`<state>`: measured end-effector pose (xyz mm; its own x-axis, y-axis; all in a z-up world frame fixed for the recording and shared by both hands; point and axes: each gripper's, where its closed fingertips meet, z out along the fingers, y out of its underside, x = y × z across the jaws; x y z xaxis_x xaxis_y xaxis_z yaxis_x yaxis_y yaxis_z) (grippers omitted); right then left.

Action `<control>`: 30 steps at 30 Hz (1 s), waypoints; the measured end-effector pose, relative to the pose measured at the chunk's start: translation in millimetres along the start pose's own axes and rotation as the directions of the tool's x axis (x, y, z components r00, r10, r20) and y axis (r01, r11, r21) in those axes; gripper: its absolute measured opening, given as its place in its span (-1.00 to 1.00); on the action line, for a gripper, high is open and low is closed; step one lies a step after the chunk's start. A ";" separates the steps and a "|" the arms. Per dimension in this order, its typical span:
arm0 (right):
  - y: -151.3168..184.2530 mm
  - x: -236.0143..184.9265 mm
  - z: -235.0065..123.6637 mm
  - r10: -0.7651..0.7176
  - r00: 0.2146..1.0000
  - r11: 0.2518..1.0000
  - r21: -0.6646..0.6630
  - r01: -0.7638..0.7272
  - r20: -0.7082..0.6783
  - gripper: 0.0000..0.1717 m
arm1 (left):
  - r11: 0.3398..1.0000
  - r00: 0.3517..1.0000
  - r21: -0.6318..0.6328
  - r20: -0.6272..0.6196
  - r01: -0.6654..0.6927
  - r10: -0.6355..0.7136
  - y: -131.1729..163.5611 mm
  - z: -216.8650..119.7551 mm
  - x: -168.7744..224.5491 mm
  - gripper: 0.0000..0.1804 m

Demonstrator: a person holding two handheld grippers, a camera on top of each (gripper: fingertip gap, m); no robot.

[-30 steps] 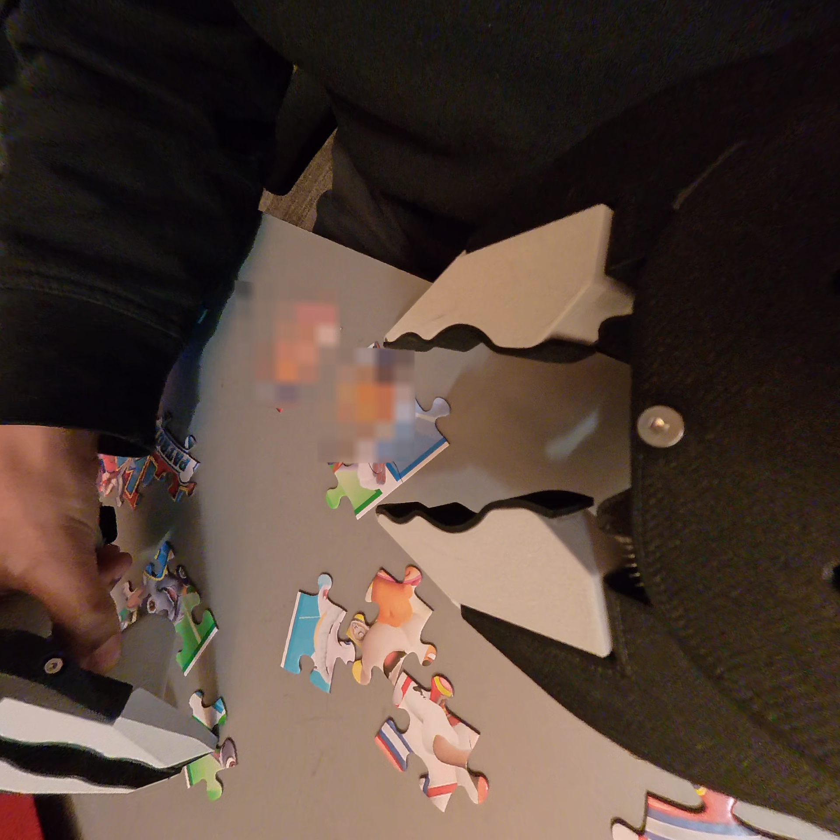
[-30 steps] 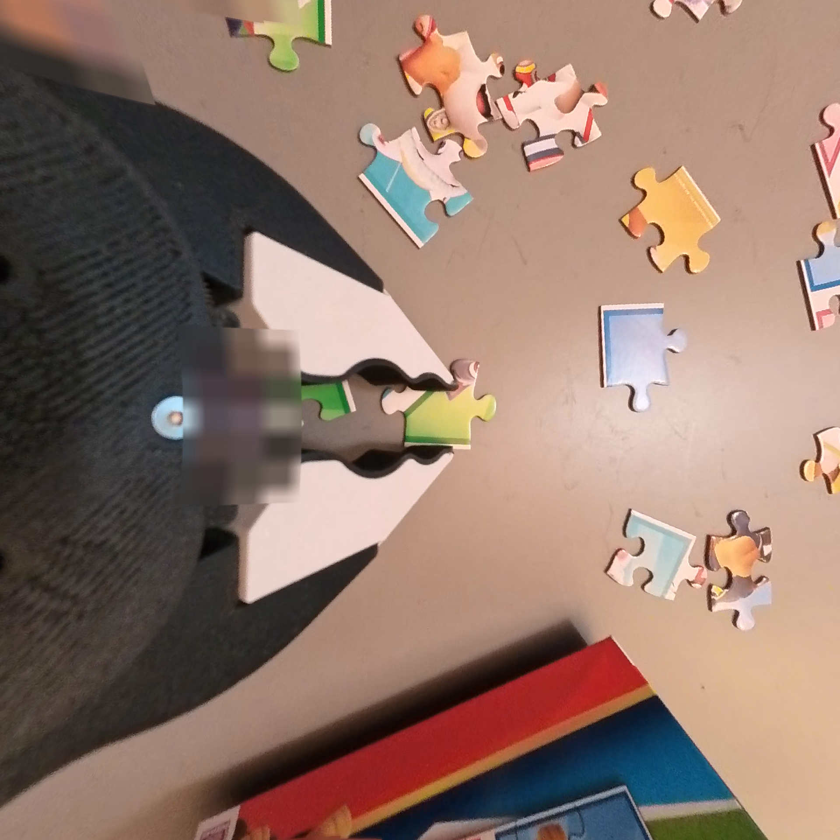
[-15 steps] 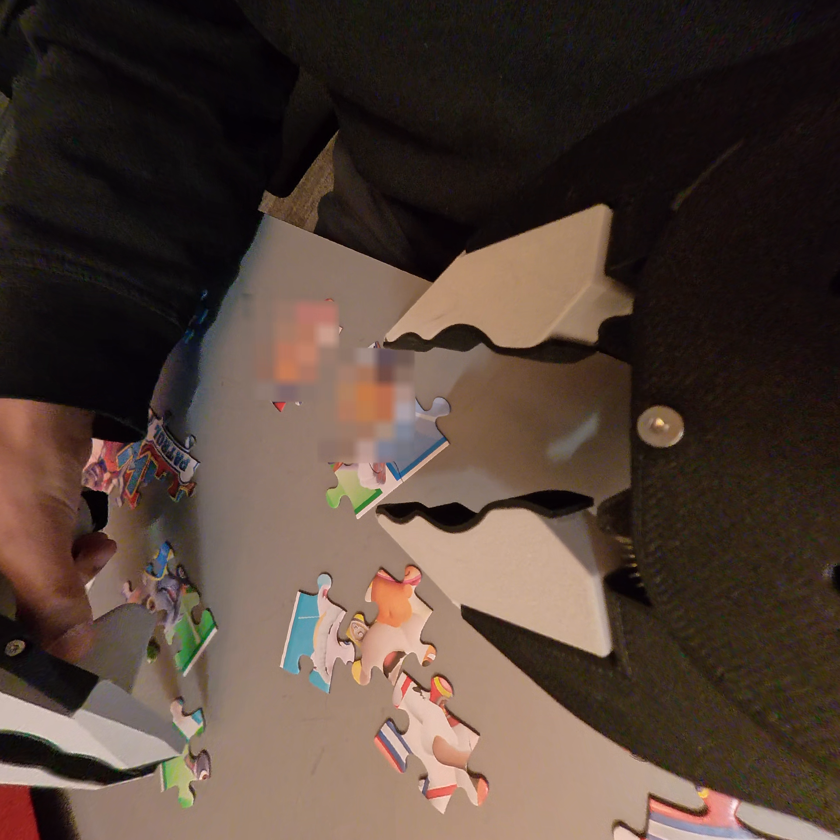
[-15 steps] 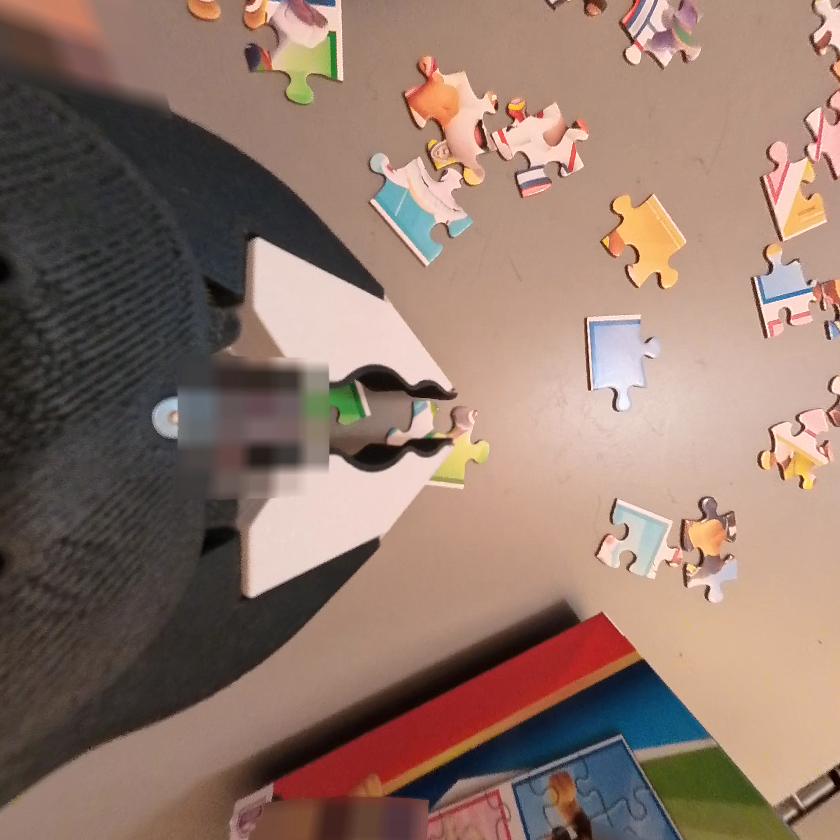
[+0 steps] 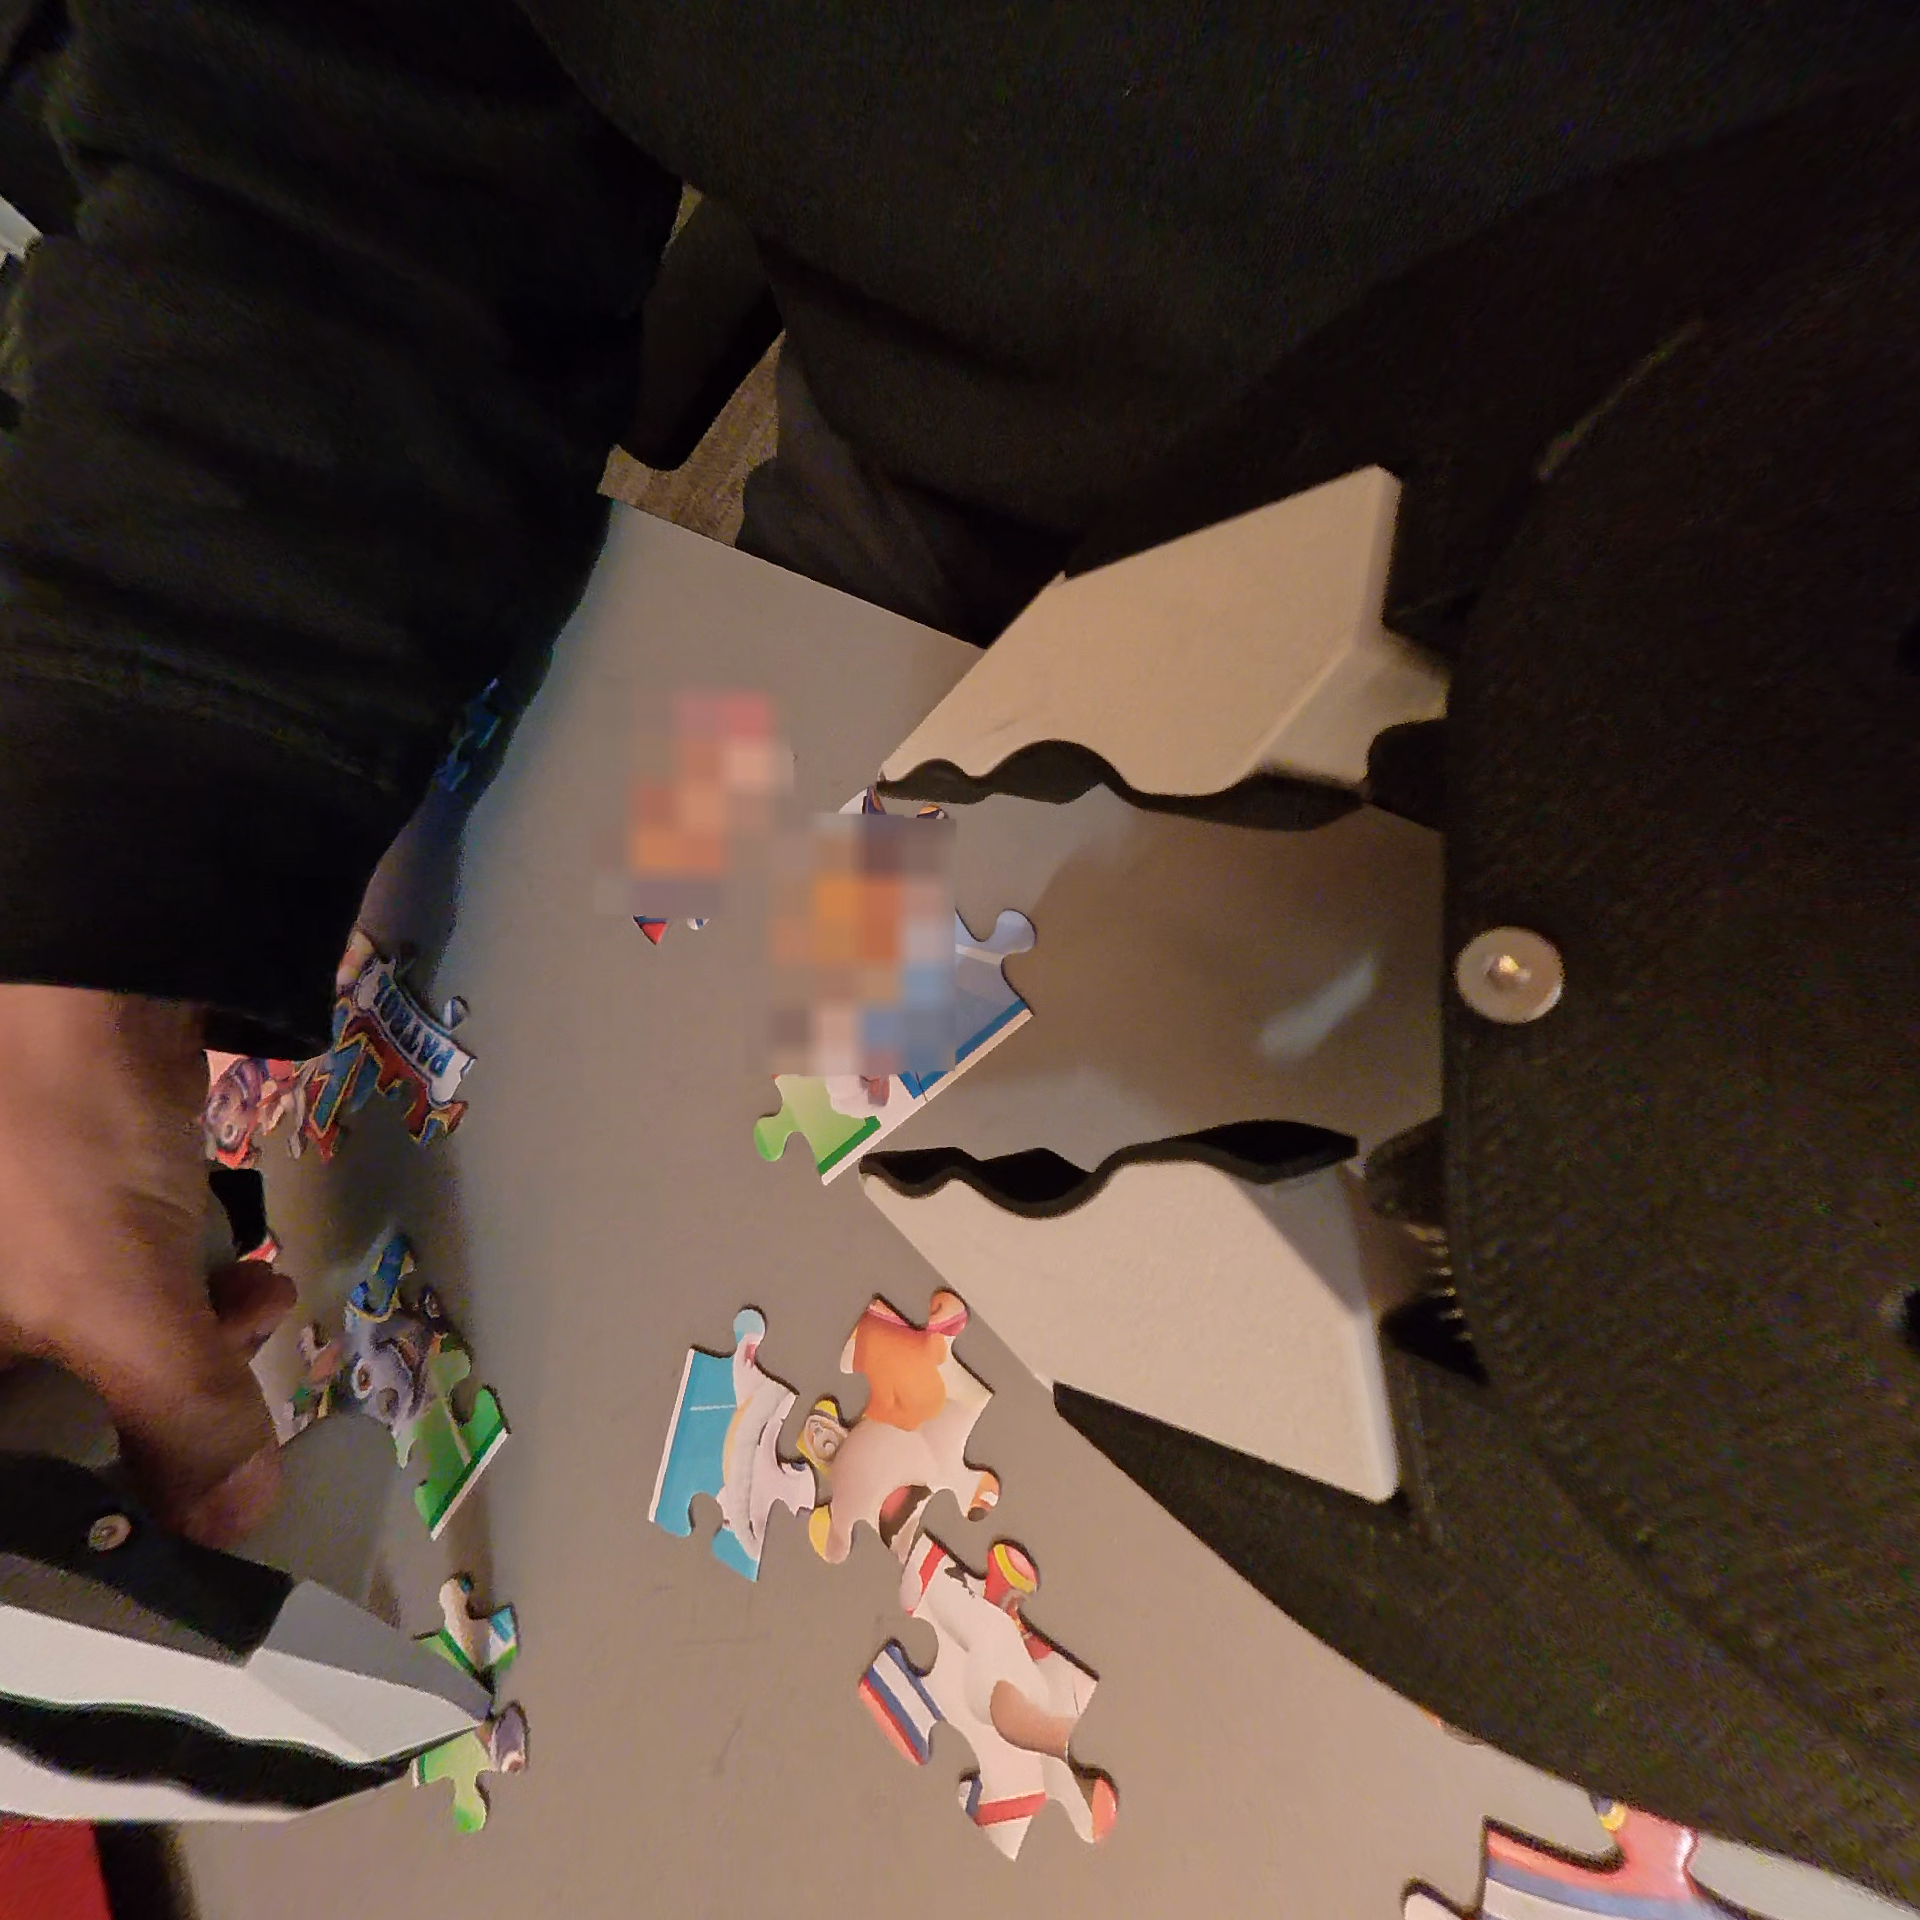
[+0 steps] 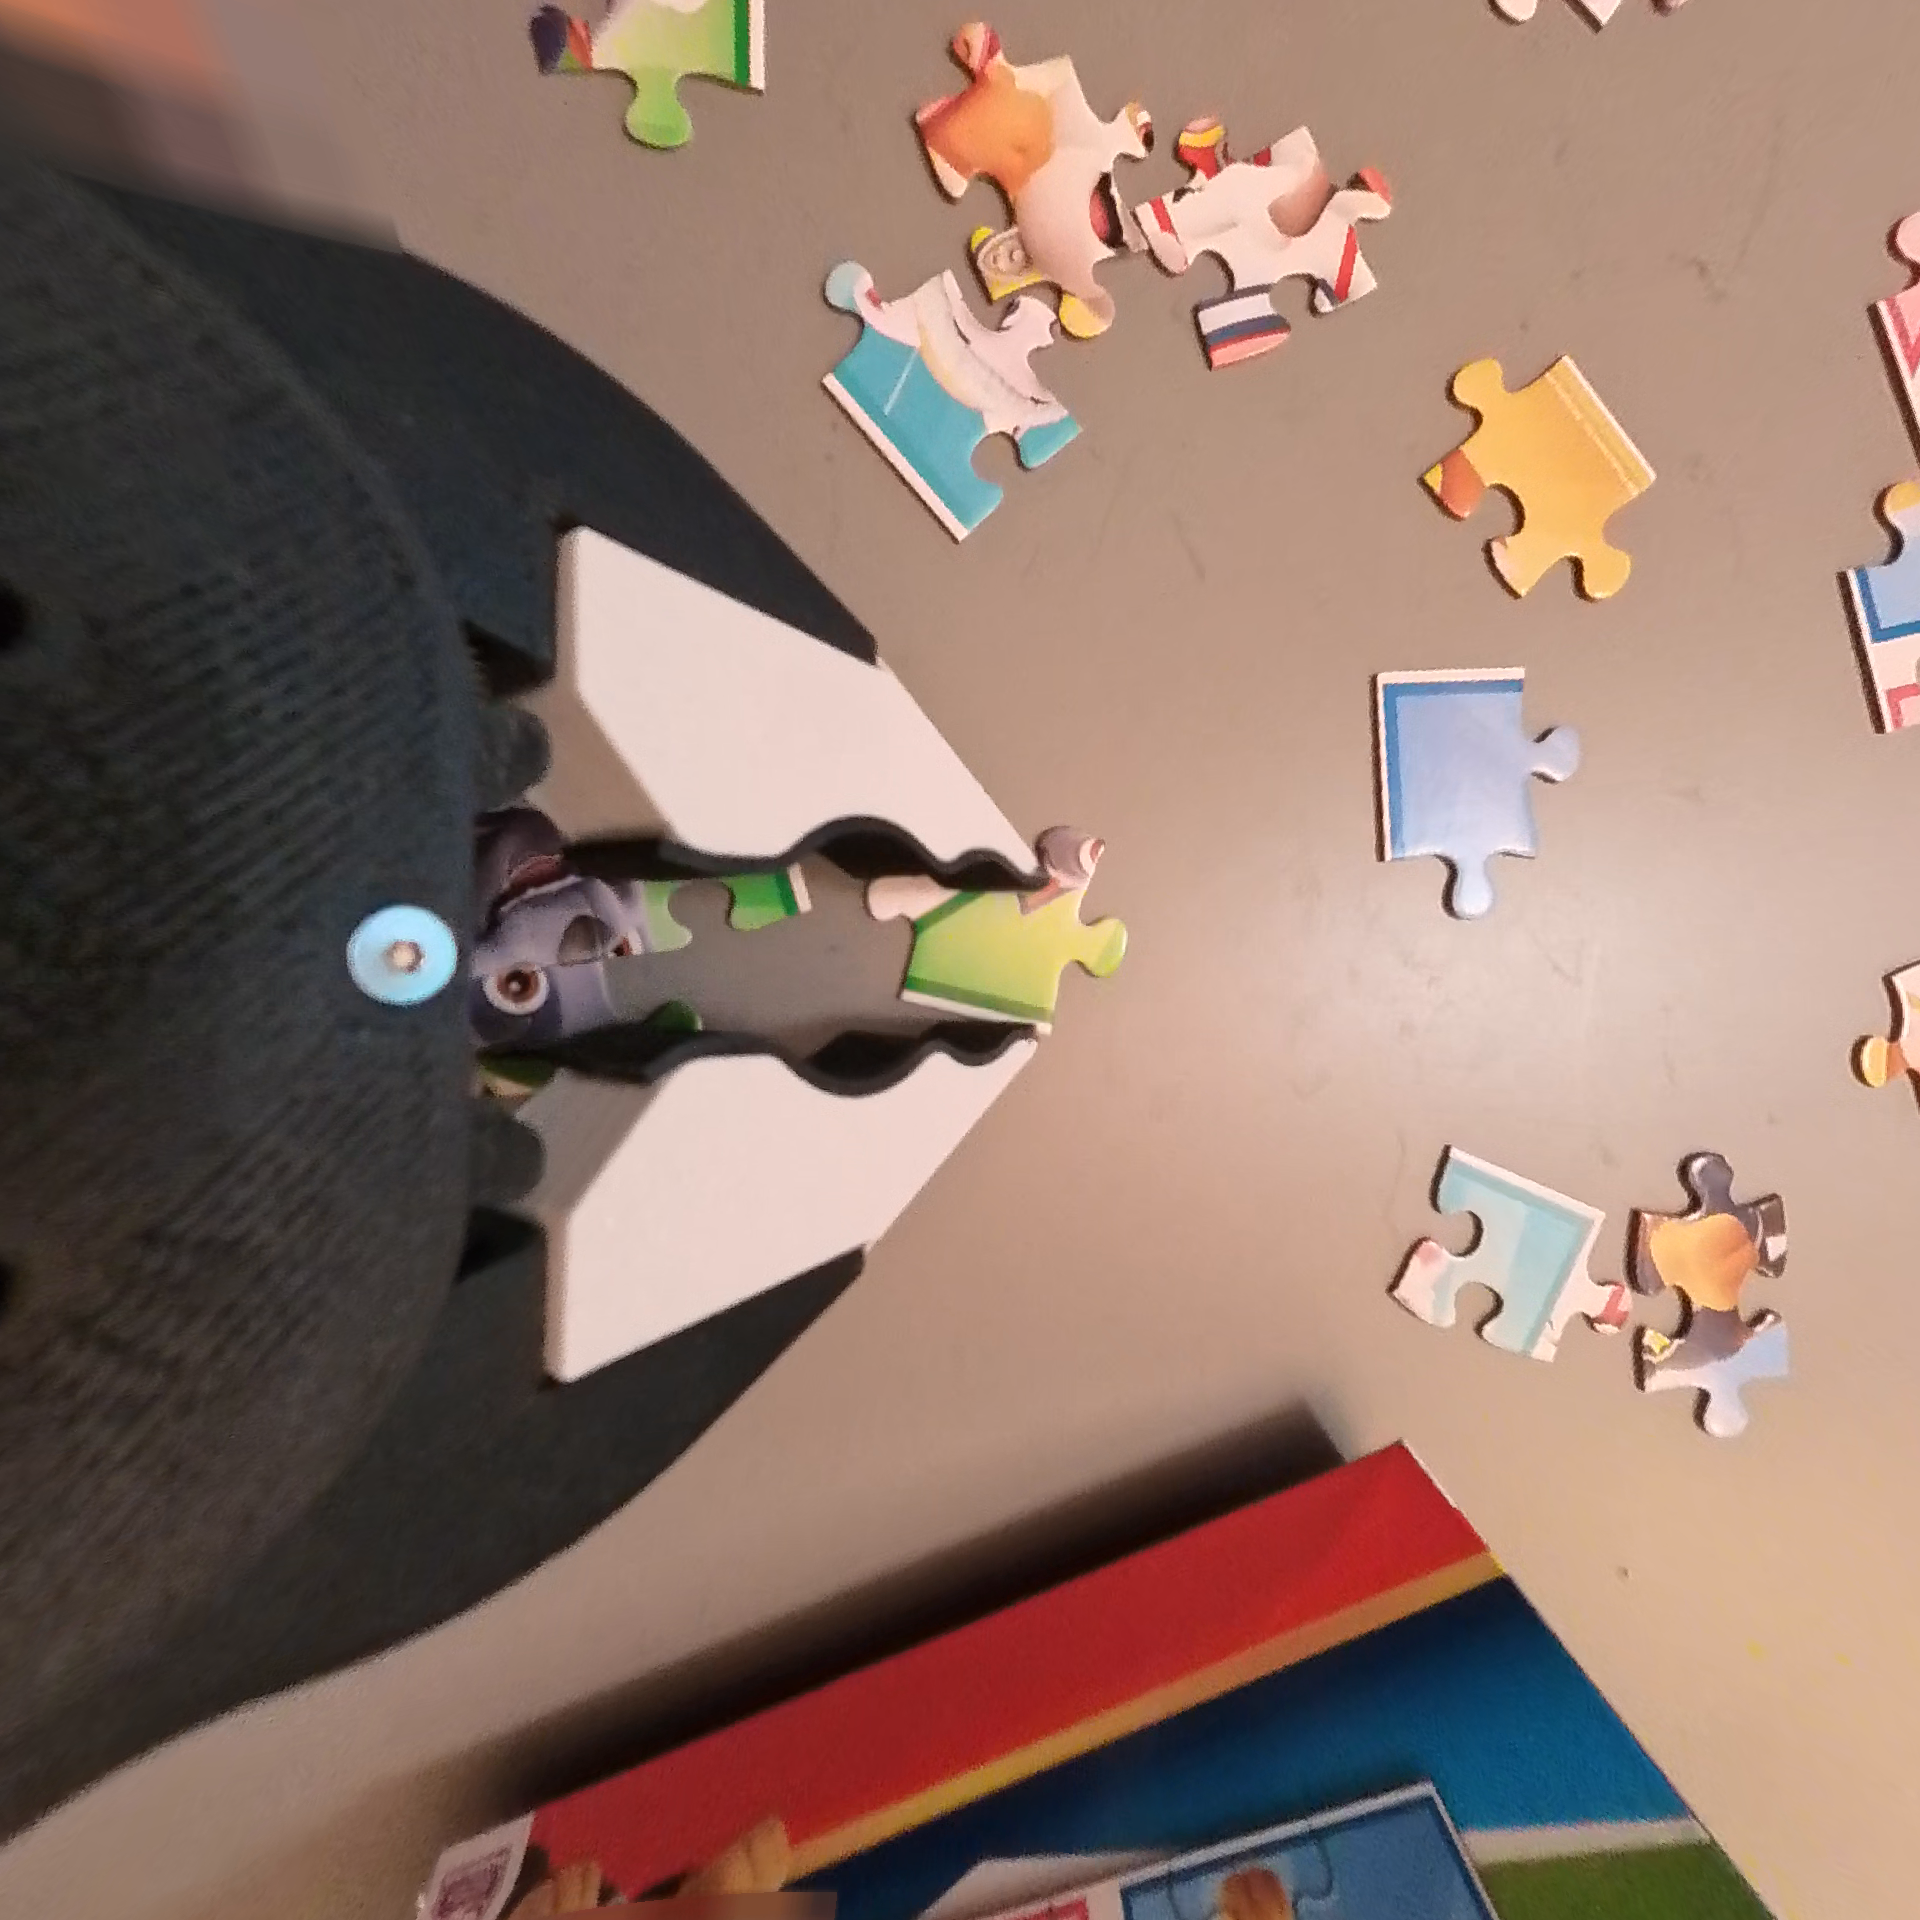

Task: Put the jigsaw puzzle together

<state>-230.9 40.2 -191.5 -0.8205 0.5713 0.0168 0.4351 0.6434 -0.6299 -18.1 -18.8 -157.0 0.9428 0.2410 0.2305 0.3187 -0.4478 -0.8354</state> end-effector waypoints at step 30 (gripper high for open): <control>19.7 -54.9 -30.3 -0.029 0.999 0.999 0.026 0.030 -0.017 -0.82 | 1.000 0.999 -0.006 -0.031 -0.010 0.010 4.7 7.1 13.8 -0.28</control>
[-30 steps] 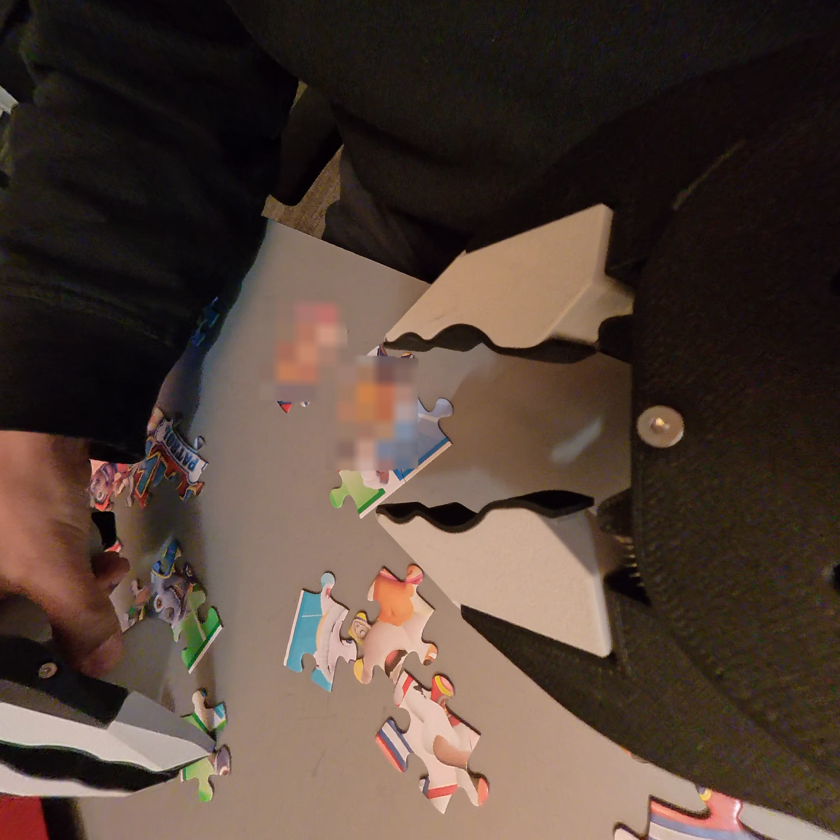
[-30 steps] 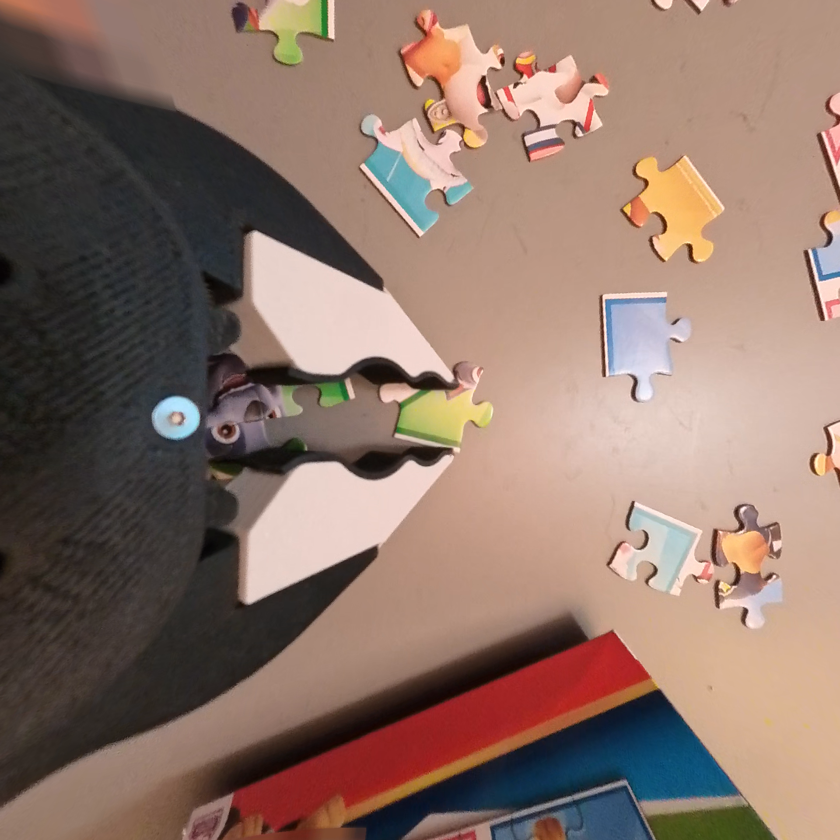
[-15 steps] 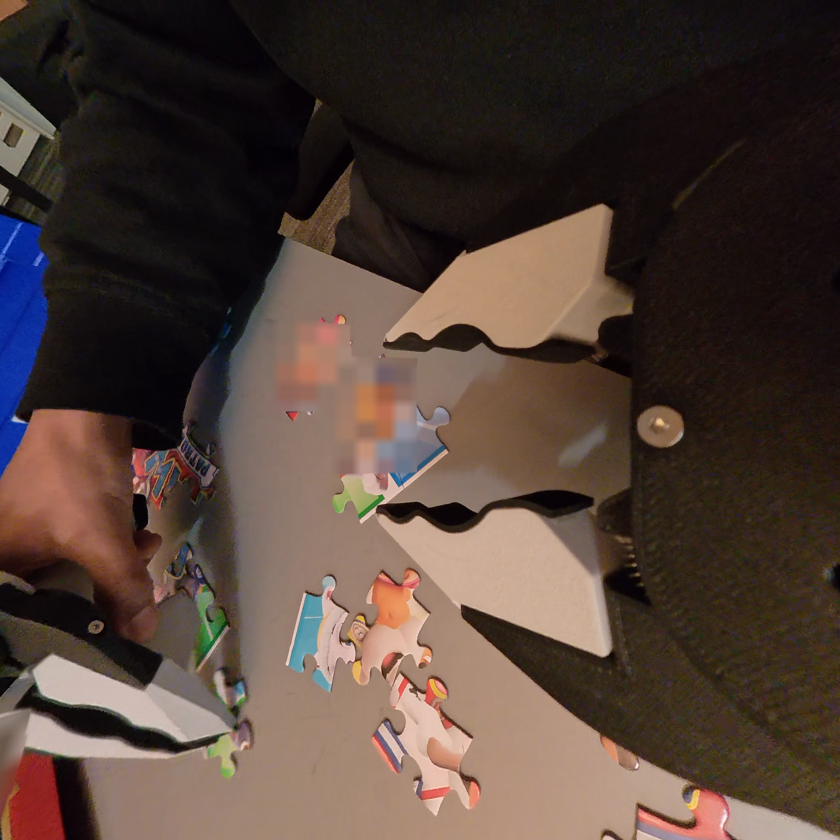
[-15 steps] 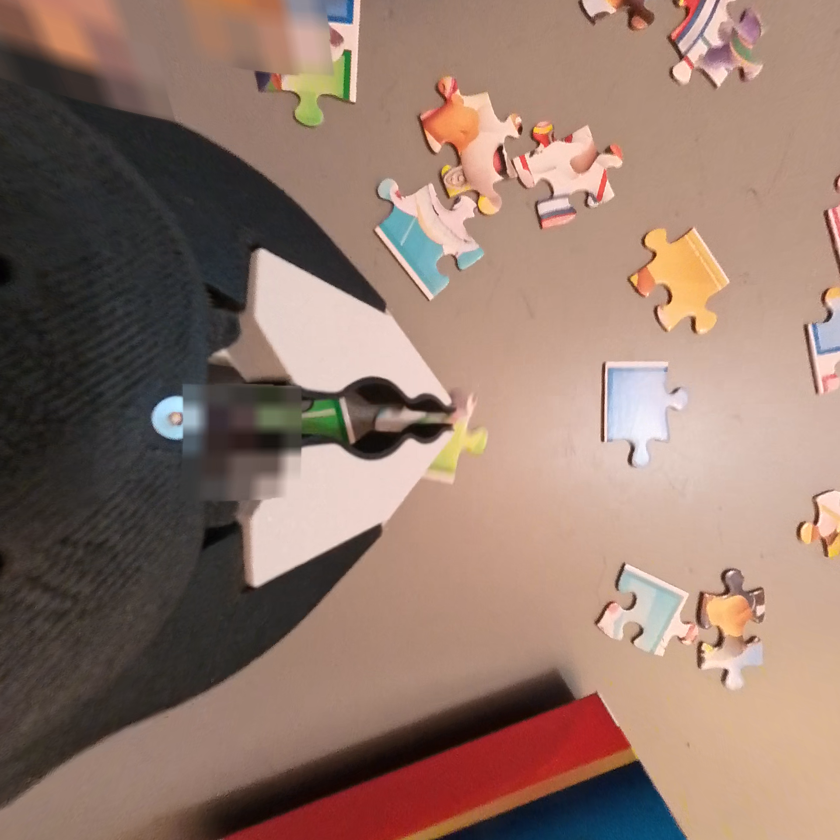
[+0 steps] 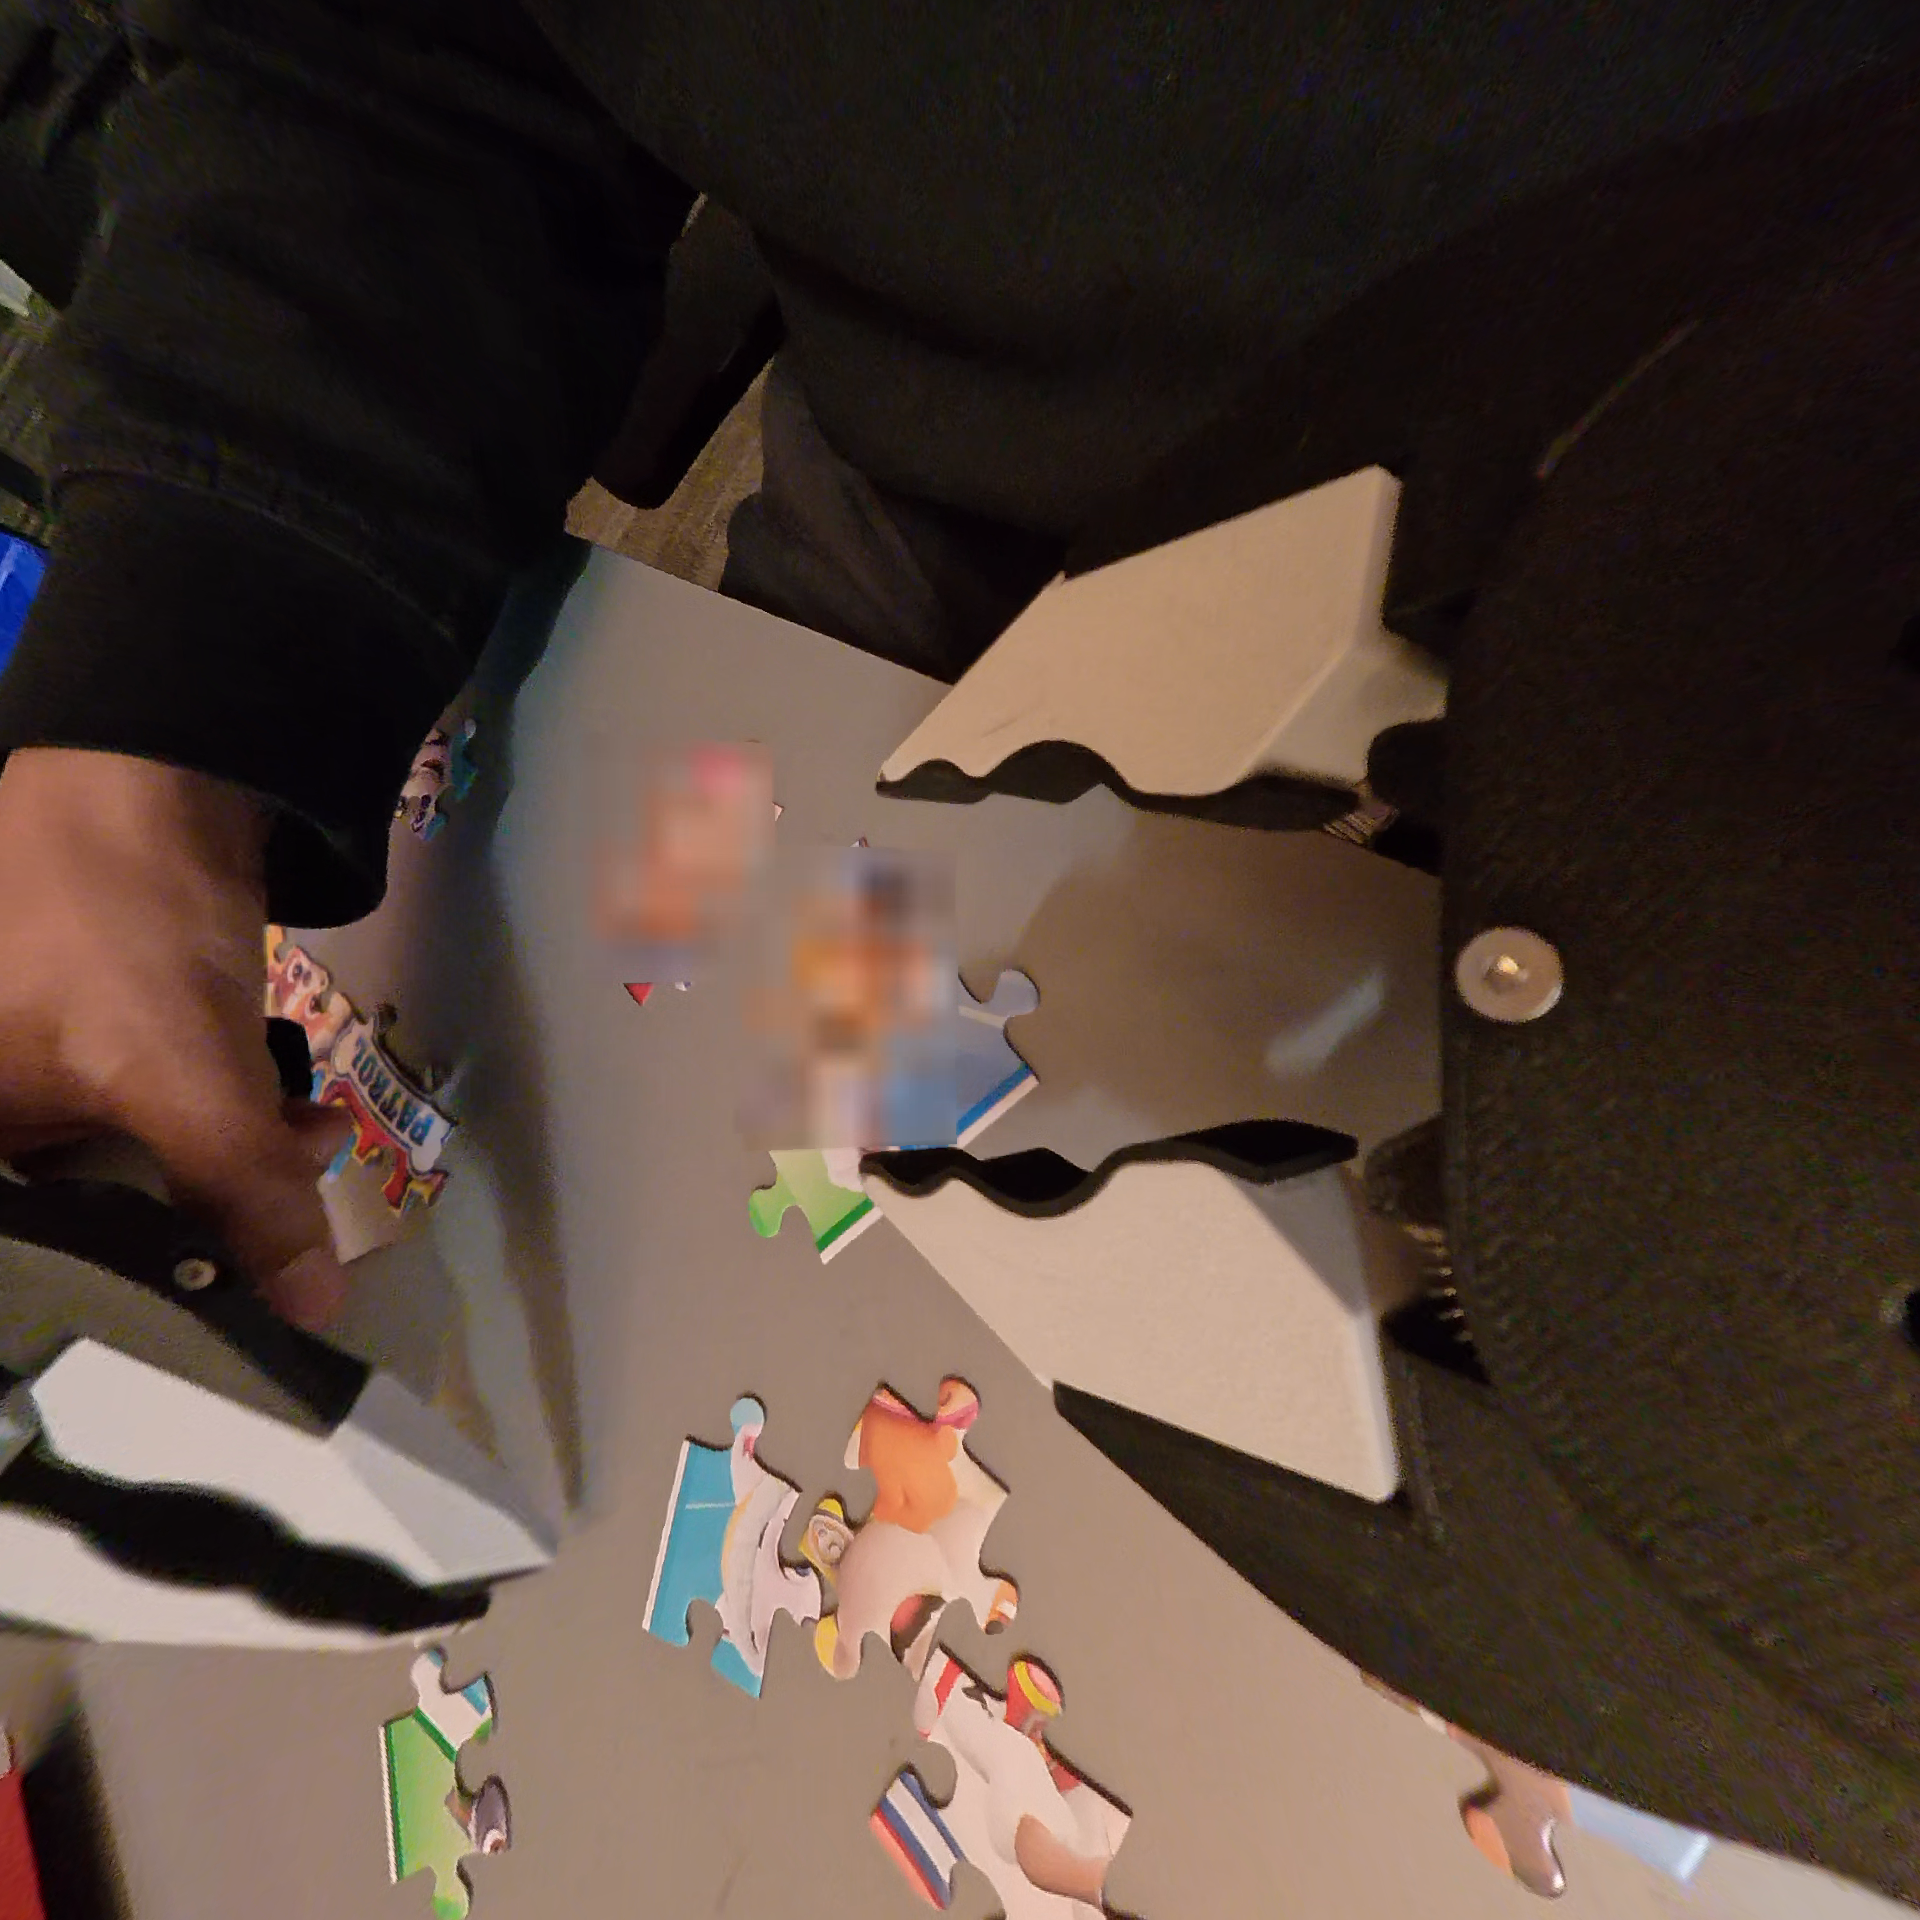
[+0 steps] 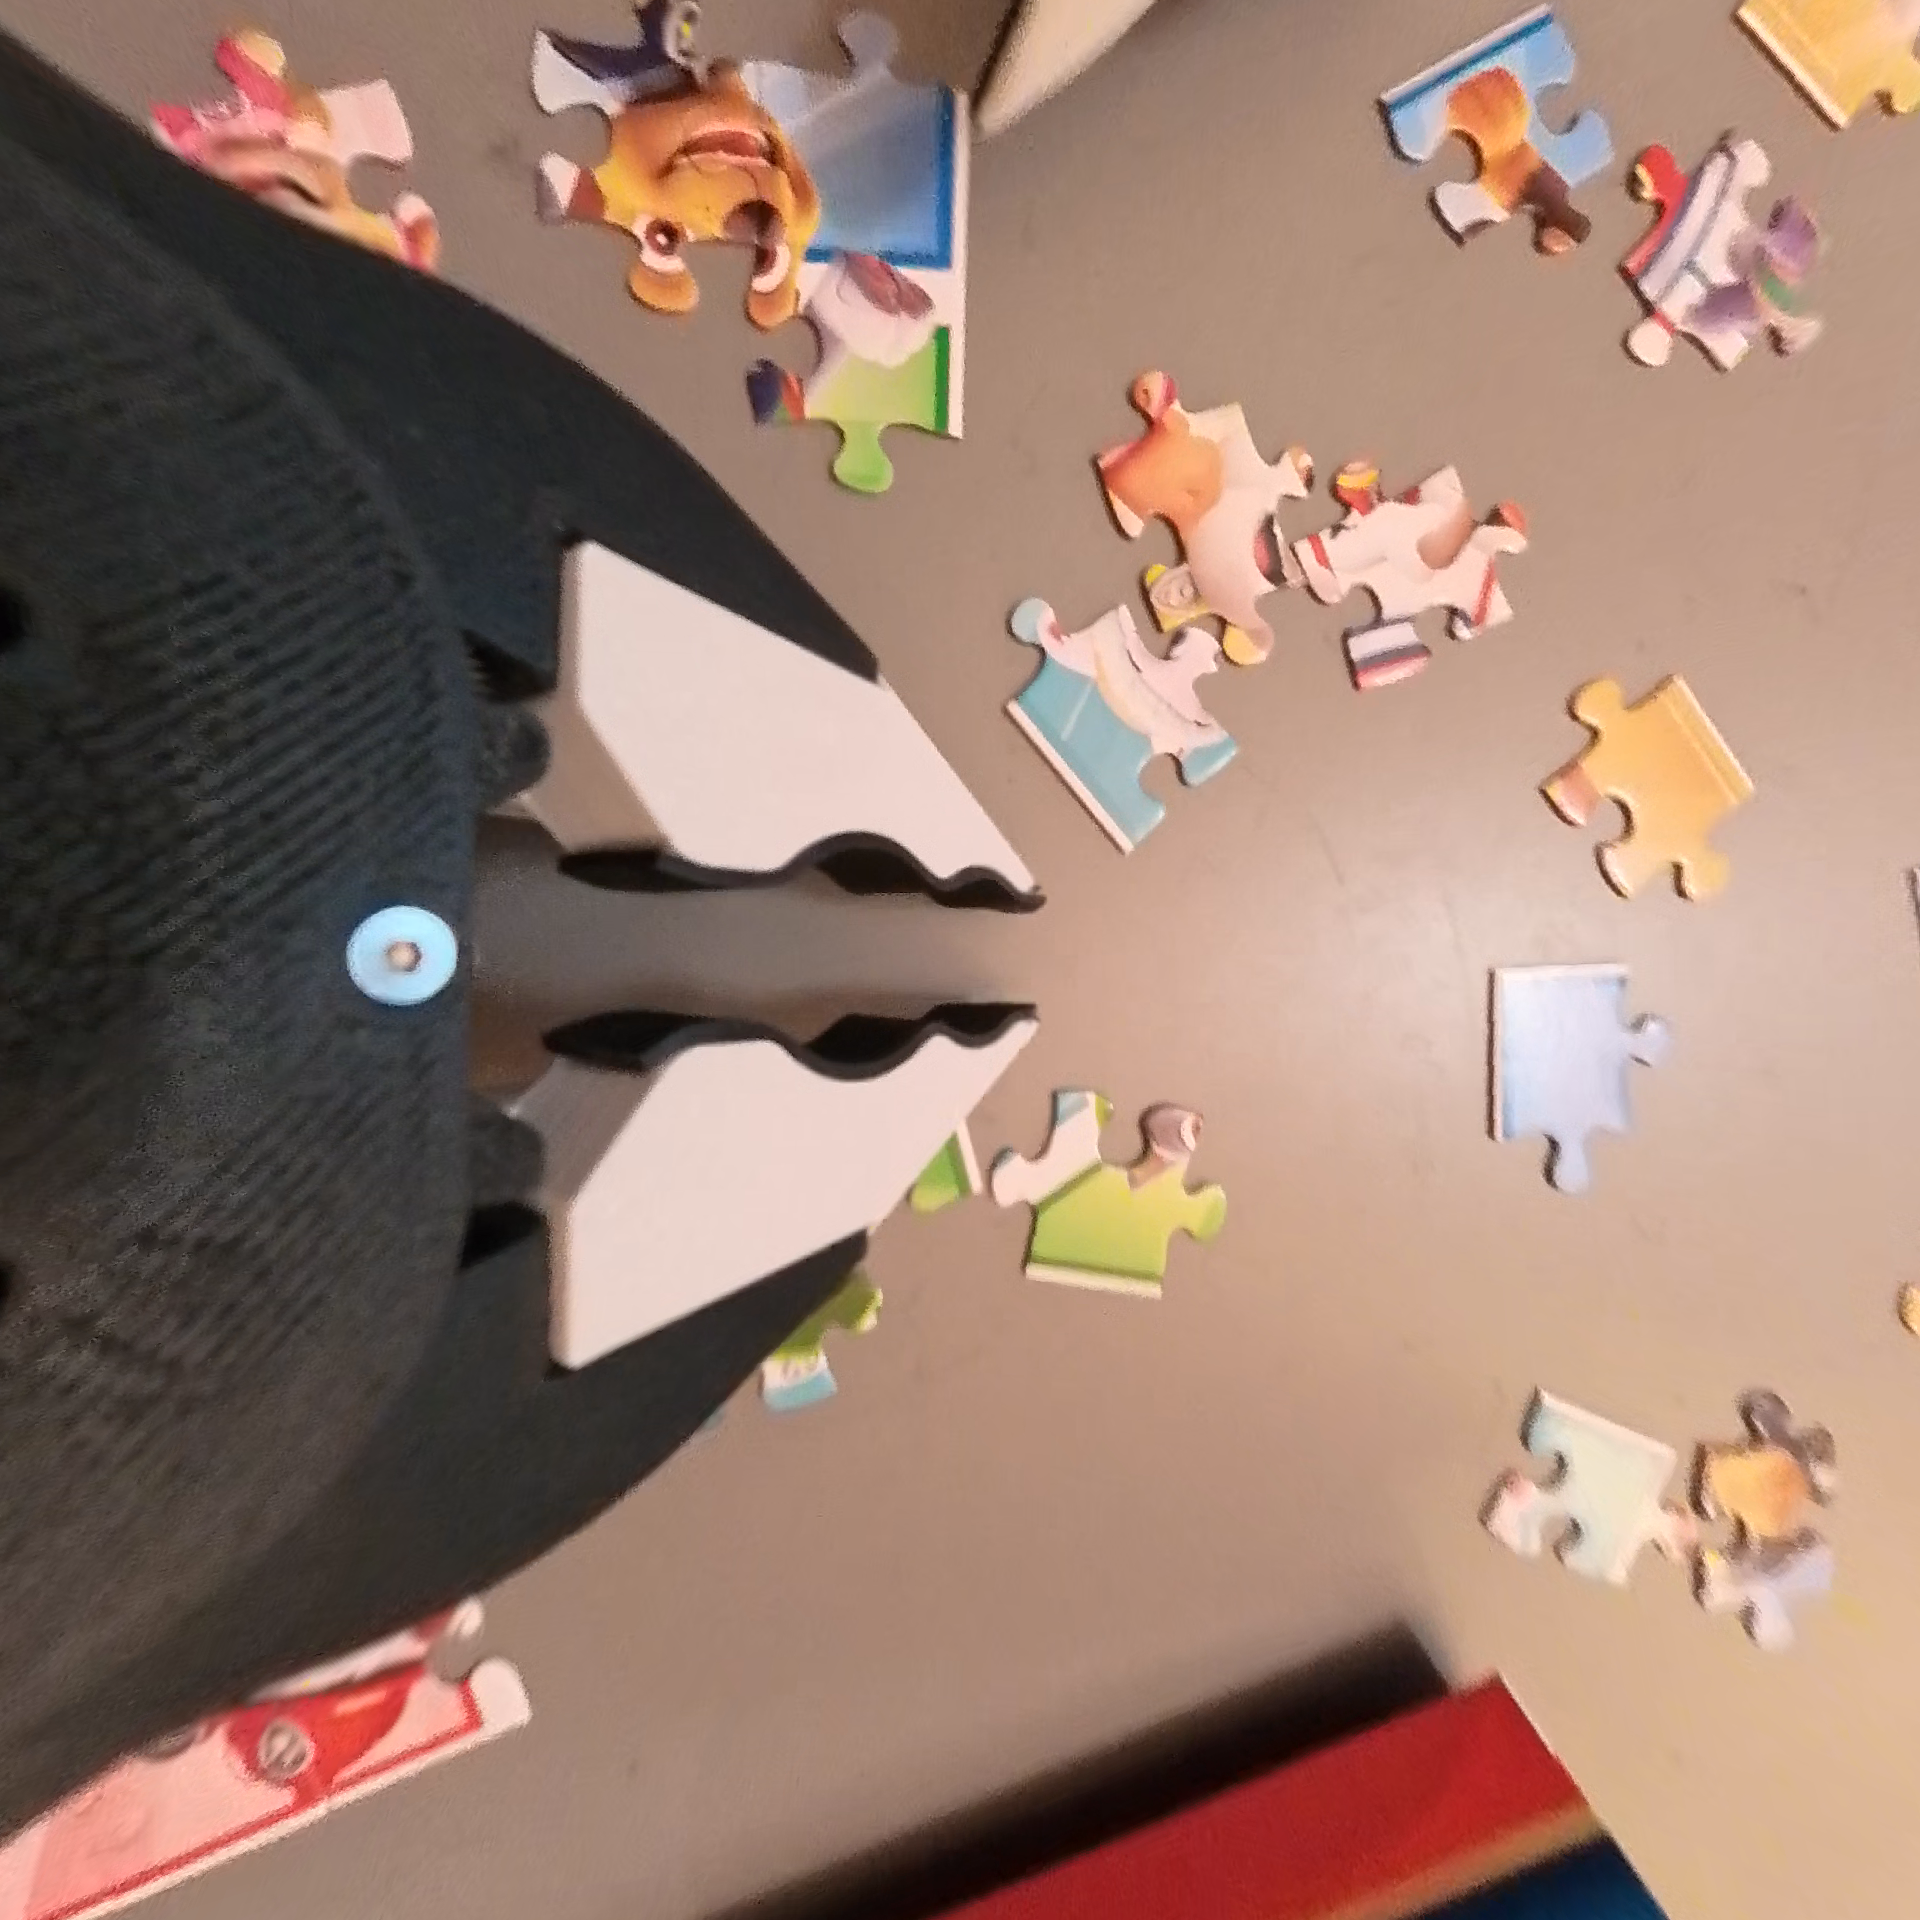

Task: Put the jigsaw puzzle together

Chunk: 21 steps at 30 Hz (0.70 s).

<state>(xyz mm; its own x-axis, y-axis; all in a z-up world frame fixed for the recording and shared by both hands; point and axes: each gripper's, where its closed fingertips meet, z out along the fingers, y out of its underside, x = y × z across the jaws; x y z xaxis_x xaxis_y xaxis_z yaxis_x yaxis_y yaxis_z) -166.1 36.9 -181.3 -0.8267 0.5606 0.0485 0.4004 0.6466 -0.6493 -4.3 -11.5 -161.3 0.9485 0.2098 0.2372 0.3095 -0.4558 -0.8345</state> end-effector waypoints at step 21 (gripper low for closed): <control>-5.5 19.7 19.8 0.123 0.992 0.992 0.022 -0.122 -0.037 -0.57 | 0.988 0.994 0.112 -0.035 0.104 -0.101 -11.8 -3.4 -2.0 -0.38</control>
